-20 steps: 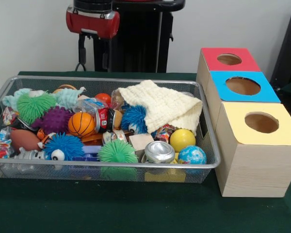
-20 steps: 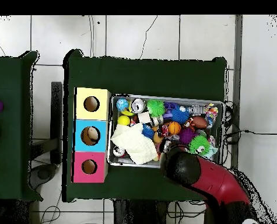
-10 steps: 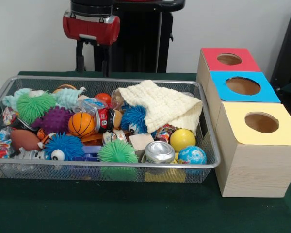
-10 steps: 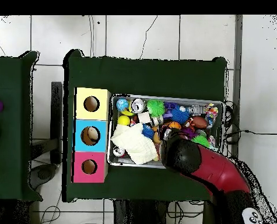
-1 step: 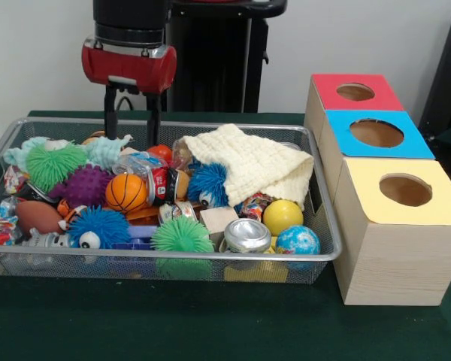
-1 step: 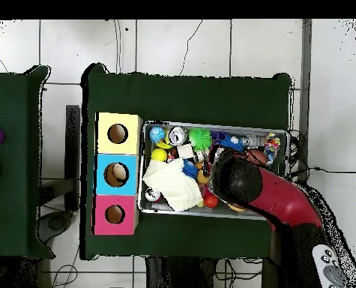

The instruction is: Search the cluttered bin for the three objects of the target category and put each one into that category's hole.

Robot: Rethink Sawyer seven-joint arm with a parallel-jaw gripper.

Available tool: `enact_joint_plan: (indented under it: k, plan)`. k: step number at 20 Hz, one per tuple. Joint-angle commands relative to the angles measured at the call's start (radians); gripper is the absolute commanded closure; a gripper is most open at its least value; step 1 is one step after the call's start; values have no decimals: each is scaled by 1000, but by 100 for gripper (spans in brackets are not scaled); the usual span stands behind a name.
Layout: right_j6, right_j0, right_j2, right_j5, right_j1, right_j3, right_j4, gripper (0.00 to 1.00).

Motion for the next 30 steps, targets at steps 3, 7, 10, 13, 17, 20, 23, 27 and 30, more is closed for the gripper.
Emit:
enact_joint_plan:
  k: [3,7,10,13,17,20,23,27,30]
  plan:
    - [124,-16,93,-15,99,-67,19,0]
    - [133,-33,110,-92,112,-24,1,0]
    - [139,-48,125,-143,123,-1,-11,0]
    - [144,-55,136,-162,130,12,-13,0]
    - [136,-54,127,-155,126,29,-22,0]
    - [104,-69,123,-140,111,50,-46,0]
    - [60,-83,116,-111,76,90,-81,0]
    - [29,-94,115,-95,22,144,-124,0]
    - [10,-104,116,-95,14,163,-166,0]
